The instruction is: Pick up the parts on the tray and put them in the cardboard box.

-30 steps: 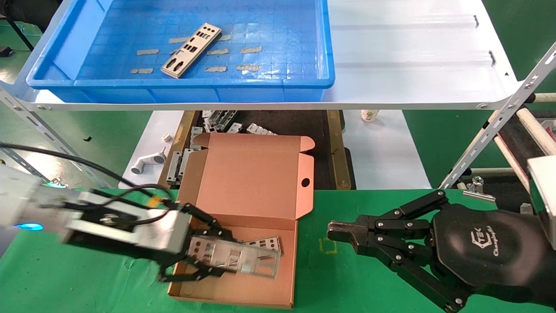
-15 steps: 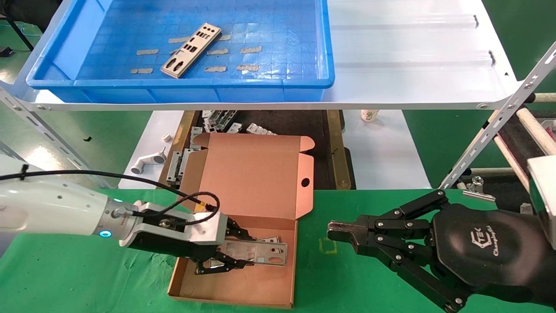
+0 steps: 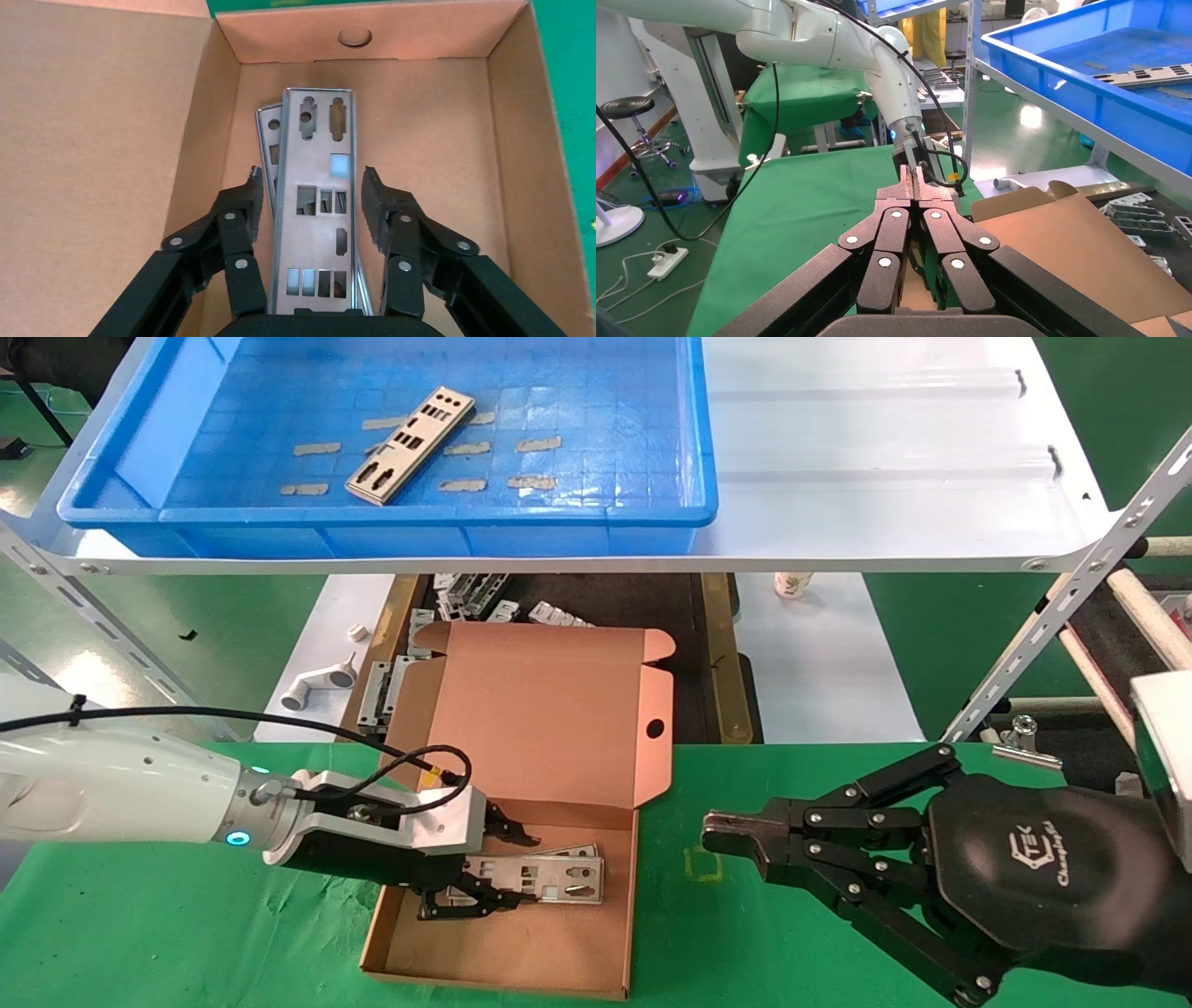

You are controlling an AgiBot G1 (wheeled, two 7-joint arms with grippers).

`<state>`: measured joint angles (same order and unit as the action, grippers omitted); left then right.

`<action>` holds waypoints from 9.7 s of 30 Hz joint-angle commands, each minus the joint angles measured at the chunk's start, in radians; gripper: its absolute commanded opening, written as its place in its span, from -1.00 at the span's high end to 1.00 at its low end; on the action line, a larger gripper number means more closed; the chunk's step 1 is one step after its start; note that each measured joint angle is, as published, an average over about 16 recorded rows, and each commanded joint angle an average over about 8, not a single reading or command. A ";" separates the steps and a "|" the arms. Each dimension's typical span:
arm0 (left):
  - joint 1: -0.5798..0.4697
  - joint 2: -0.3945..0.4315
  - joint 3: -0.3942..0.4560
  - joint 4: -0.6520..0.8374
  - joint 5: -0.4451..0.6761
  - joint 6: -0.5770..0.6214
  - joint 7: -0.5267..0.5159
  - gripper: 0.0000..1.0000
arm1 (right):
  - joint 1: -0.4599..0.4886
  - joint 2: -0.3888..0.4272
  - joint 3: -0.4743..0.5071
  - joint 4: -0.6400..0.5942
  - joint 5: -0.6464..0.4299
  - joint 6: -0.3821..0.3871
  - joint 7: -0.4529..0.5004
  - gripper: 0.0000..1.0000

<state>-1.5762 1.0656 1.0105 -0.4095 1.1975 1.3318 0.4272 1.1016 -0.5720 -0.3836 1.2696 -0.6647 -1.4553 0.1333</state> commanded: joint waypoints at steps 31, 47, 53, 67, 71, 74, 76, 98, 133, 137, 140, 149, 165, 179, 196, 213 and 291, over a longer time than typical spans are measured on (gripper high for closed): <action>0.077 -0.167 -0.245 -0.190 -0.235 0.192 -0.159 -1.00 | 0.000 0.000 0.000 0.000 0.000 0.000 0.000 -1.00; 0.228 -0.269 -0.417 -0.433 -0.317 0.182 -0.321 -1.00 | 0.000 0.000 0.000 0.000 0.000 0.000 0.000 -1.00; 0.284 -0.307 -0.482 -0.524 -0.348 0.178 -0.382 -1.00 | 0.000 0.000 0.000 0.000 0.000 0.000 0.000 -1.00; 0.416 -0.397 -0.633 -0.737 -0.420 0.169 -0.523 -1.00 | 0.000 0.000 -0.001 0.000 0.000 0.000 0.000 -1.00; 0.454 -0.422 -0.676 -0.798 -0.441 0.167 -0.564 -1.00 | 0.000 0.000 -0.001 0.000 0.000 0.000 0.000 -1.00; 0.479 -0.439 -0.705 -0.839 -0.455 0.165 -0.591 -1.00 | 0.000 0.000 -0.001 0.000 0.000 0.000 0.000 -1.00; 0.495 -0.450 -0.723 -0.864 -0.463 0.165 -0.607 -1.00 | 0.000 0.000 -0.001 0.000 0.000 0.000 0.000 -1.00; 0.507 -0.458 -0.737 -0.882 -0.471 0.163 -0.618 -1.00 | 0.000 0.000 -0.001 0.000 0.001 0.000 0.000 -1.00; 0.502 -0.454 -0.730 -0.874 -0.466 0.164 -0.614 -1.00 | 0.000 0.000 -0.001 0.000 0.001 0.000 0.000 -1.00; 0.501 -0.454 -0.730 -0.874 -0.466 0.164 -0.614 -1.00 | 0.000 0.000 -0.001 0.000 0.001 0.000 0.000 -1.00; 0.501 -0.454 -0.730 -0.873 -0.466 0.164 -0.614 -1.00 | 0.000 0.000 -0.001 0.000 0.001 0.000 0.000 -1.00; 0.501 -0.454 -0.730 -0.873 -0.466 0.164 -0.614 -1.00 | 0.000 0.000 -0.001 0.000 0.001 0.000 0.000 -1.00; 0.501 -0.454 -0.730 -0.873 -0.466 0.164 -0.614 -1.00 | 0.000 0.000 -0.001 0.000 0.001 0.000 0.000 -1.00; 0.501 -0.454 -0.730 -0.873 -0.467 0.164 -0.614 -1.00 | 0.000 0.000 -0.001 0.000 0.001 0.000 0.000 -1.00; 0.501 -0.454 -0.730 -0.873 -0.467 0.164 -0.614 -1.00 | 0.000 0.000 -0.001 0.000 0.001 0.000 0.000 -1.00; 0.501 -0.454 -0.730 -0.873 -0.467 0.164 -0.614 -1.00 | 0.000 0.000 -0.001 0.000 0.001 0.000 0.000 -1.00; 0.501 -0.454 -0.730 -0.873 -0.467 0.164 -0.614 -1.00 | 0.000 0.000 -0.001 0.000 0.000 0.000 0.000 -1.00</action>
<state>-1.0752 0.6117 0.2806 -1.2825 0.7308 1.4955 -0.1866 1.1016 -0.5716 -0.3841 1.2693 -0.6643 -1.4548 0.1329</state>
